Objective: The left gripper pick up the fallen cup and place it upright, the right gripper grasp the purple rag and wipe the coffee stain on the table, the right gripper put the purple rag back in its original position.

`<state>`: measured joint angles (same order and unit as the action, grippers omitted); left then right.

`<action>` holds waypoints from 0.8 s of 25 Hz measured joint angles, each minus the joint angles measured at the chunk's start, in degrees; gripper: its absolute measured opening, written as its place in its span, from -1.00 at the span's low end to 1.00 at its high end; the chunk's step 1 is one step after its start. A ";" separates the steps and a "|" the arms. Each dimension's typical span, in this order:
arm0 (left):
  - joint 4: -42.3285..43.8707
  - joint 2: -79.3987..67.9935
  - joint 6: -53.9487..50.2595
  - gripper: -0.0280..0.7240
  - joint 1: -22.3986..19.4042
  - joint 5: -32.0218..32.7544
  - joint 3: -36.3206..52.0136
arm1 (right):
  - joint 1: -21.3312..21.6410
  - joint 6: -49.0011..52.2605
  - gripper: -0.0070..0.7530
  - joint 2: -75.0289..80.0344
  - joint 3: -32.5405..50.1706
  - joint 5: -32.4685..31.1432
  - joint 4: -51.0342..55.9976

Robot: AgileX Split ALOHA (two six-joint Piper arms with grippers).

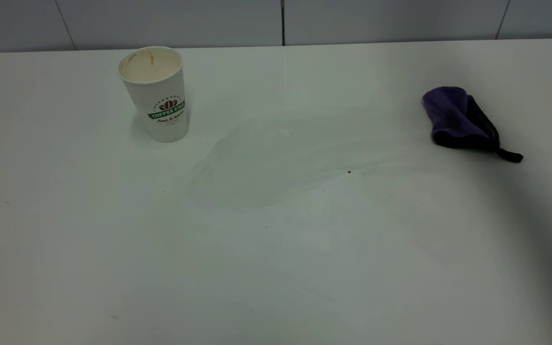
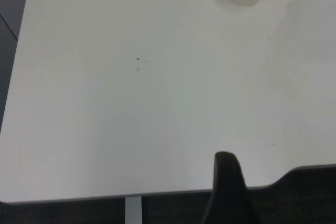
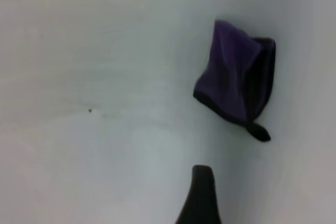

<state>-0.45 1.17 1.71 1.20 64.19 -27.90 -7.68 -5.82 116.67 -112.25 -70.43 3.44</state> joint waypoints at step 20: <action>0.00 0.00 0.00 0.51 0.00 0.00 0.00 | 0.00 3.67 0.86 -58.65 54.10 -0.76 -6.52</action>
<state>-0.45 1.17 1.71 1.20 64.19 -27.90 -7.68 -2.15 58.03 -58.15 -71.18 -3.09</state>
